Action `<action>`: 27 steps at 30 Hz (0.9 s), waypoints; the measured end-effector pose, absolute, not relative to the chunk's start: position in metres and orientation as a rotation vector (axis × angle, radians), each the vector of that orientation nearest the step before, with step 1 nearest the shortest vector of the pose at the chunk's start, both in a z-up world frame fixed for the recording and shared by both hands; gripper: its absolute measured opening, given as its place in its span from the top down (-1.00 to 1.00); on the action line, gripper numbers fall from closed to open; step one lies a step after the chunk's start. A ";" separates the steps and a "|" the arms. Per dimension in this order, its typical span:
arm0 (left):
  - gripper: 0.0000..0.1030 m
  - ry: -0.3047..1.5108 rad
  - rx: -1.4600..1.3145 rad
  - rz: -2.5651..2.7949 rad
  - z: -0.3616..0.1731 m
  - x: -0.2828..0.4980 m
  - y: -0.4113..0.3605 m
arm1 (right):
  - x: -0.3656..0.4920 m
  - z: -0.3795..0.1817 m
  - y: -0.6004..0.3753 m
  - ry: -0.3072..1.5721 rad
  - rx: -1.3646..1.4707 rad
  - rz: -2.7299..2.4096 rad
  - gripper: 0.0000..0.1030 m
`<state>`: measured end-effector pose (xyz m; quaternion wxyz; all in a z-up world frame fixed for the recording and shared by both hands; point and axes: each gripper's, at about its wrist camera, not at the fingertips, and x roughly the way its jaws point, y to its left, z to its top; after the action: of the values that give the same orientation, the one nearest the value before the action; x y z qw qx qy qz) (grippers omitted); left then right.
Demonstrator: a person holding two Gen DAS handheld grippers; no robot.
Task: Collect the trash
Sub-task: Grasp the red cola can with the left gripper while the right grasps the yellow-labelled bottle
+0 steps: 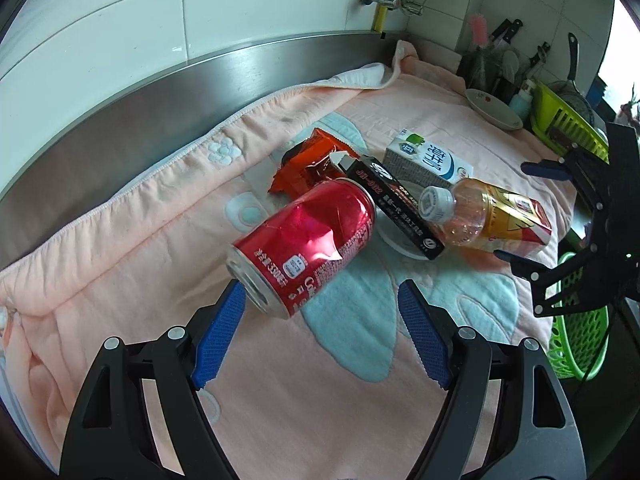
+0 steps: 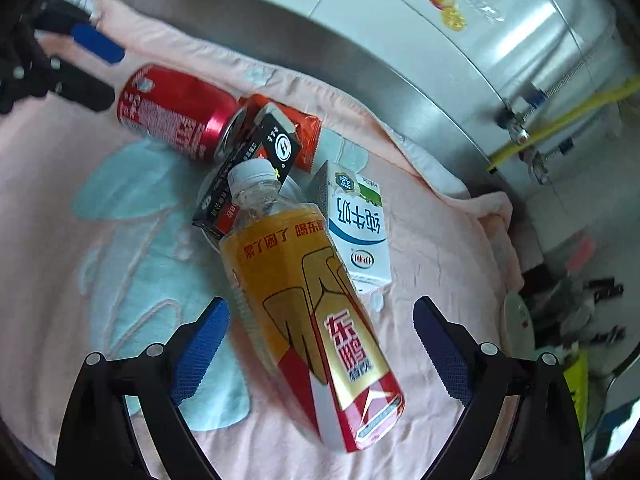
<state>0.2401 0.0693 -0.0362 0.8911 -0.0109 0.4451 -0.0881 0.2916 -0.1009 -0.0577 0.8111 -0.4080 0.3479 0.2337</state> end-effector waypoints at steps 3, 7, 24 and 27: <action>-0.60 0.923 0.013 -0.206 -0.036 0.248 0.066 | 0.297 -0.067 -0.095 0.750 -0.923 0.499 -0.75; -0.60 0.916 0.087 -0.228 -0.038 0.260 0.057 | 0.304 -0.075 -0.092 0.755 -0.953 0.494 -0.65; -0.73 0.961 0.245 -0.282 -0.063 0.301 0.046 | 0.295 -0.069 -0.106 0.803 -0.800 0.493 -0.39; -0.73 0.955 0.245 -0.291 -0.066 0.302 0.043 | 0.289 -0.063 -0.112 0.809 -0.735 0.493 -0.38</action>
<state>0.3017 0.0425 -0.0659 0.8709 0.1171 0.4566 -0.1391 0.2886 -0.1116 -0.0633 0.8255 -0.3460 0.3809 0.2318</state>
